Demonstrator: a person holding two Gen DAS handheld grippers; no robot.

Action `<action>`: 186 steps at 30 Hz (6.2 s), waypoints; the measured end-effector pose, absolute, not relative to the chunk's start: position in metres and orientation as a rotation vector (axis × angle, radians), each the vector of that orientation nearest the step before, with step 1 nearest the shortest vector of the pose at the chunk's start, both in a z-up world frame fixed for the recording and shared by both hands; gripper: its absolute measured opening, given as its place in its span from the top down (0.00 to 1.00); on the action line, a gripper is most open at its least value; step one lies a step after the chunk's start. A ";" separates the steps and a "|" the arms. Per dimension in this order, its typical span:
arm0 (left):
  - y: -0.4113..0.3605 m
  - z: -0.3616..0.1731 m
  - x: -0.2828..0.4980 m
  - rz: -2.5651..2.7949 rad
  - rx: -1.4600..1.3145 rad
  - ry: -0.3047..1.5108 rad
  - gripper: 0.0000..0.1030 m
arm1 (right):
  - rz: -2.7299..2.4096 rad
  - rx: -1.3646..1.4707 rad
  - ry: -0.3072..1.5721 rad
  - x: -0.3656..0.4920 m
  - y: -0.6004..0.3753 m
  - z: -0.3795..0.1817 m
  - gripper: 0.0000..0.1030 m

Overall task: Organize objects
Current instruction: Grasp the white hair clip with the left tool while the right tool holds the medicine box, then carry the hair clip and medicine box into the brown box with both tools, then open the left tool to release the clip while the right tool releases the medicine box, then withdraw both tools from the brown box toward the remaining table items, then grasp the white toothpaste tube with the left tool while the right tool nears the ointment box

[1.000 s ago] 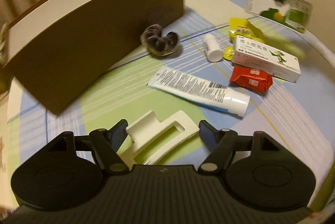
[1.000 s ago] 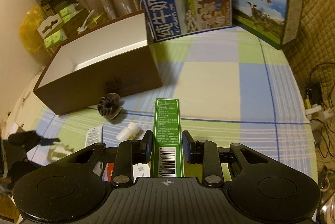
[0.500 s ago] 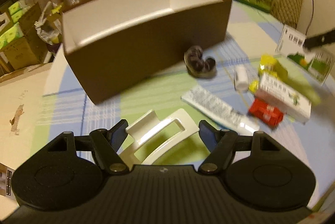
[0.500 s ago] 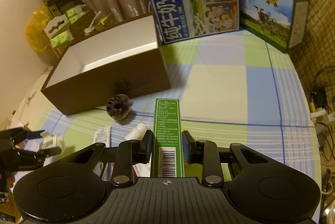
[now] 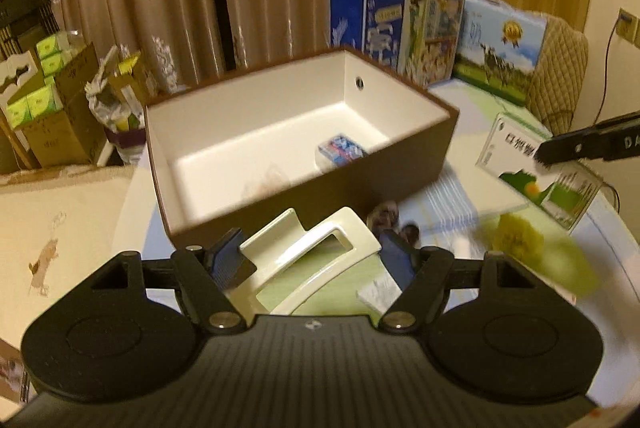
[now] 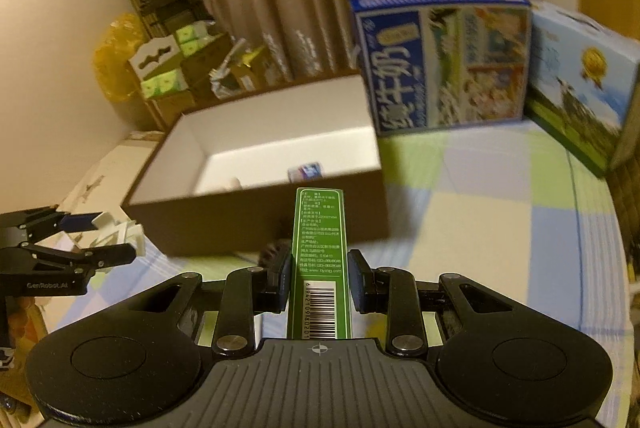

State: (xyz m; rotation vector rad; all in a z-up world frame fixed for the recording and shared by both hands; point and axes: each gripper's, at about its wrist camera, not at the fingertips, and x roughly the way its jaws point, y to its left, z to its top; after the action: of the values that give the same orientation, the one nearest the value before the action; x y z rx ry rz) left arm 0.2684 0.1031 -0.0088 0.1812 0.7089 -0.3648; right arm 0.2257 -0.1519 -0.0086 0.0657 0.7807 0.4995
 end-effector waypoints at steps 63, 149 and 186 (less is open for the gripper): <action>0.115 -0.059 0.511 -0.153 0.063 0.921 0.18 | 0.509 0.063 0.889 0.428 0.000 -0.072 0.74; 0.041 -0.093 0.219 -0.223 0.038 1.124 0.12 | 0.393 0.126 1.011 0.151 -0.221 -0.078 0.55; 0.060 -0.124 0.248 -0.227 0.099 1.106 0.68 | 0.497 -0.149 1.050 0.175 -0.156 -0.127 0.55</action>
State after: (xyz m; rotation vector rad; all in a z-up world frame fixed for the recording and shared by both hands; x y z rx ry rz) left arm 0.2483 0.0602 -0.1237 0.0986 1.1062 -0.2267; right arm 0.1747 -0.1562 -0.1272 -0.1488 1.0501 0.4965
